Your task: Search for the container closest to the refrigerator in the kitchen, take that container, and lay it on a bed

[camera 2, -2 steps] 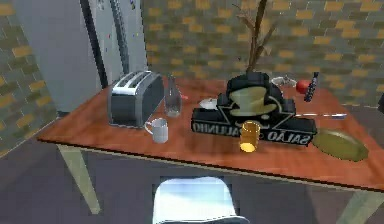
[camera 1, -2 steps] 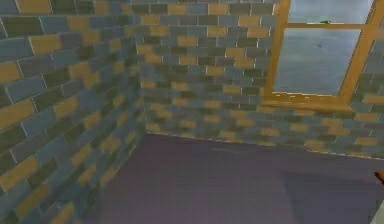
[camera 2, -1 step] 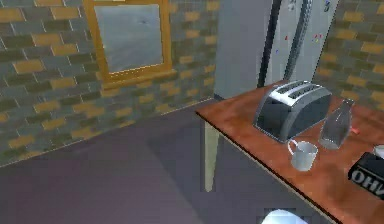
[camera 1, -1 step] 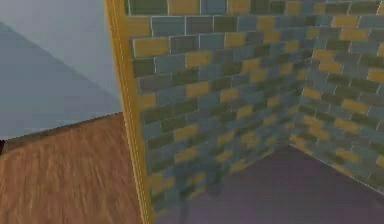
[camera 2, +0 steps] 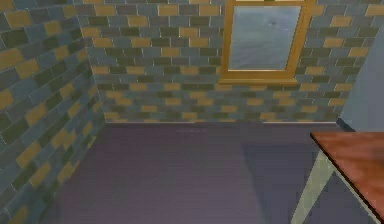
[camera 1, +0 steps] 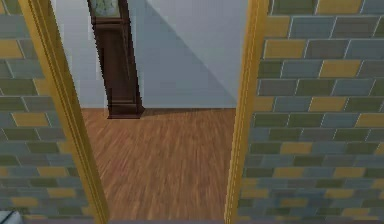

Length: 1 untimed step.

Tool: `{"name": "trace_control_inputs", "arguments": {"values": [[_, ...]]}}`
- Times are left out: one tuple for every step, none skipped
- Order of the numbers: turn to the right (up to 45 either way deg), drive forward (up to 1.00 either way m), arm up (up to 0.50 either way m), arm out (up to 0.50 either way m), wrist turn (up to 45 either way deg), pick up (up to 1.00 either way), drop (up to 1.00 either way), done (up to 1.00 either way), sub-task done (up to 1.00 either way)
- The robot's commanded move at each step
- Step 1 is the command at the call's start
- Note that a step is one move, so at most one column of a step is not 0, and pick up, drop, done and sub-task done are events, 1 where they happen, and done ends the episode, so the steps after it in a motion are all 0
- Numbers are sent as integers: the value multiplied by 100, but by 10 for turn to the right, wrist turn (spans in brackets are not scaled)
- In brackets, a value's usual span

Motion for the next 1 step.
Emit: {"name": "trace_control_inputs", "arguments": {"values": [[0, 10, 0, 0, 0, 0, 0, 0, 0]]}}
